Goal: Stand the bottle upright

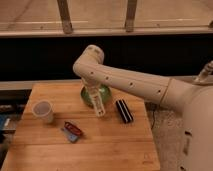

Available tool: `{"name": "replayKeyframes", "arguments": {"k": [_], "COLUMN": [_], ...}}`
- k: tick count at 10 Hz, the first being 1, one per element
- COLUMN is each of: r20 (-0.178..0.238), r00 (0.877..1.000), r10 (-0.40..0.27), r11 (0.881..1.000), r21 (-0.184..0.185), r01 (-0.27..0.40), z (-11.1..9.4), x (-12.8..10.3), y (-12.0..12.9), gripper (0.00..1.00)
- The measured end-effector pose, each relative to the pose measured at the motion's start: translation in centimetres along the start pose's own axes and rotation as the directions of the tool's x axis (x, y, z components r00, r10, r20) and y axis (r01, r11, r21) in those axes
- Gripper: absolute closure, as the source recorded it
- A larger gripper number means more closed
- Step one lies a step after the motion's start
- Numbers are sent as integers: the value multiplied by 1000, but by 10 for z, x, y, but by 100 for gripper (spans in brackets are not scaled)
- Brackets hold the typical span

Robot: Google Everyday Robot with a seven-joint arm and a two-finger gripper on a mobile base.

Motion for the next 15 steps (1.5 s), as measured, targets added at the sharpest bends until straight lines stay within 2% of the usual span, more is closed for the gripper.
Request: {"name": "replayKeyframes", "arguments": {"k": [2, 5, 6, 7, 9, 11, 12, 15], "r20": [31, 65, 92, 132, 244, 301, 316, 314], "r00": [1000, 998, 996, 991, 969, 952, 947, 945], "r10": [-1, -6, -8, -15, -32, -47, -54, -91], "r11": [1000, 1000, 1000, 999, 998, 996, 994, 990], "r21": [-5, -18, -26, -39, -48, -64, -71, -76], "r01": [1, 7, 10, 20, 45, 70, 81, 120], "z": [-15, -26, -36, -46, -54, -51, -46, -19], "x": [-8, -18, -27, -37, -55, -72, -80, -103], "y": [1, 4, 1, -2, -14, -21, -24, -13], "gripper": [100, 100, 100, 100, 100, 100, 100, 100]}}
